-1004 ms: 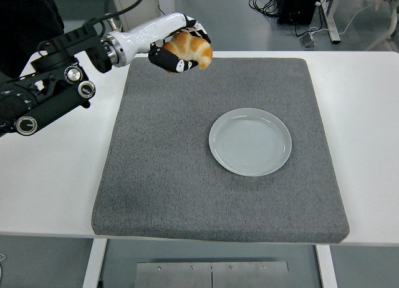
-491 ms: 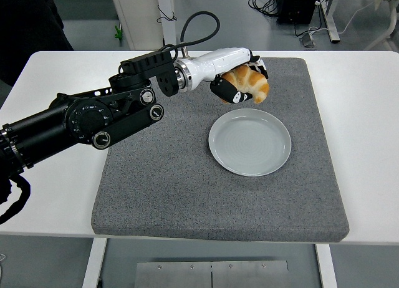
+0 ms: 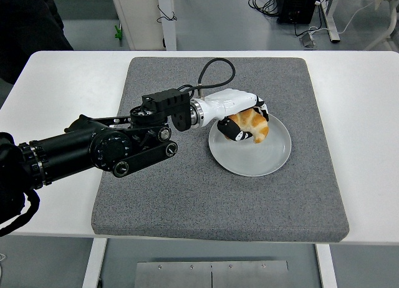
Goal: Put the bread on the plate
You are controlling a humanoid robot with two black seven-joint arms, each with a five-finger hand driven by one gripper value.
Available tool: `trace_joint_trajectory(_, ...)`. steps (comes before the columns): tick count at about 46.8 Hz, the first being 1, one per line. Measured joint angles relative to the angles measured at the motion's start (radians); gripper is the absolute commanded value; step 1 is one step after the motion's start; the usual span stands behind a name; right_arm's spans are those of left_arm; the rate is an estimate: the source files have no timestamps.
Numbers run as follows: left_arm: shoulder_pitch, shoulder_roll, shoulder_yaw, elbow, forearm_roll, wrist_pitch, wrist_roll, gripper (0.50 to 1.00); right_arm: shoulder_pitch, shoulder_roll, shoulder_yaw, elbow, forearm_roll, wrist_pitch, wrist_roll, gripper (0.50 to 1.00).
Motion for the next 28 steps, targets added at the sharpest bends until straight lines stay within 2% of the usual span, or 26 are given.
trace_joint_trajectory(7, 0.010, -0.020, 0.026, 0.007, 0.000, 0.035, 0.000, 0.500, -0.001, 0.000, 0.000, 0.000, 0.000, 0.000, 0.000, 1.000)
trace_joint_trajectory(28, 0.035, -0.044, 0.047, 0.014, 0.000, 0.082, 0.001, 0.500, 0.000, 0.000, 0.000, 0.000, 0.000, 0.000, 0.000, 1.000)
